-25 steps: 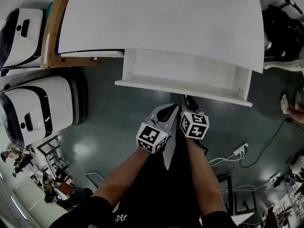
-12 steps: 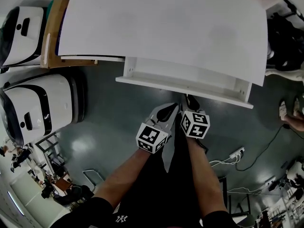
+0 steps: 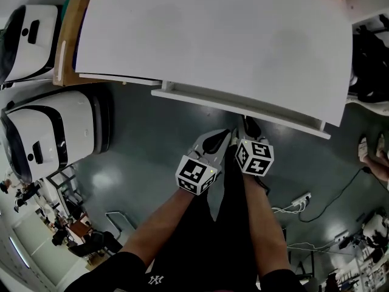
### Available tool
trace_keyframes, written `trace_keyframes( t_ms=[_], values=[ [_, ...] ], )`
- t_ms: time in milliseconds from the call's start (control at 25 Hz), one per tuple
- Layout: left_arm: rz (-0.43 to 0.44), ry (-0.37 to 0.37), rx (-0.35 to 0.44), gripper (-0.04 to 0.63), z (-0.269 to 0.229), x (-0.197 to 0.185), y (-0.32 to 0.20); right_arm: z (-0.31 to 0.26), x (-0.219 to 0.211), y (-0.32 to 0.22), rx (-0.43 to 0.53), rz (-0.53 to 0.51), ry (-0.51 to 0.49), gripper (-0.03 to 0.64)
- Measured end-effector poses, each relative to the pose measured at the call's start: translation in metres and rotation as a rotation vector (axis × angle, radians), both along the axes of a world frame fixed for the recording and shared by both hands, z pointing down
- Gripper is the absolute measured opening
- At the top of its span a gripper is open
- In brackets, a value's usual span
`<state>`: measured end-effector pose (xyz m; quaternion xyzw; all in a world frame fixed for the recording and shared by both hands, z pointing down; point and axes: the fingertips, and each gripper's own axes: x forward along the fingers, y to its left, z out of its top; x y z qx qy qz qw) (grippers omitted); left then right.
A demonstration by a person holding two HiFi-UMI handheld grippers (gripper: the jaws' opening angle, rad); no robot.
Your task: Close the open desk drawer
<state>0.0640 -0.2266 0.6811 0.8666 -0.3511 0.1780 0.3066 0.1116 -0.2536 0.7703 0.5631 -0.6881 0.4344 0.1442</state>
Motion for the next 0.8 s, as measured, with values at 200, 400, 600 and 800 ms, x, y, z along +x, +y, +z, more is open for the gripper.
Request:
trace_keyframes(
  t_ms=[200, 400, 600, 800],
  values=[
    [-0.014, -0.001, -0.004, 0.000, 0.001, 0.003, -0.014, 0.000, 0.004, -0.016, 0.005, -0.010, 0.006, 0.100],
    [-0.024, -0.002, -0.009, 0.000, 0.004, 0.009, -0.027, -0.001, 0.007, -0.026, 0.016, -0.024, 0.012, 0.101],
    [-0.029, -0.005, -0.013, 0.000, 0.008, 0.015, -0.034, -0.001, 0.009, -0.033, 0.026, -0.008, 0.009, 0.101],
    [-0.033, -0.007, -0.018, 0.000, 0.009, 0.016, -0.041, -0.001, 0.013, -0.047, 0.033, -0.003, 0.005, 0.101]
  ],
)
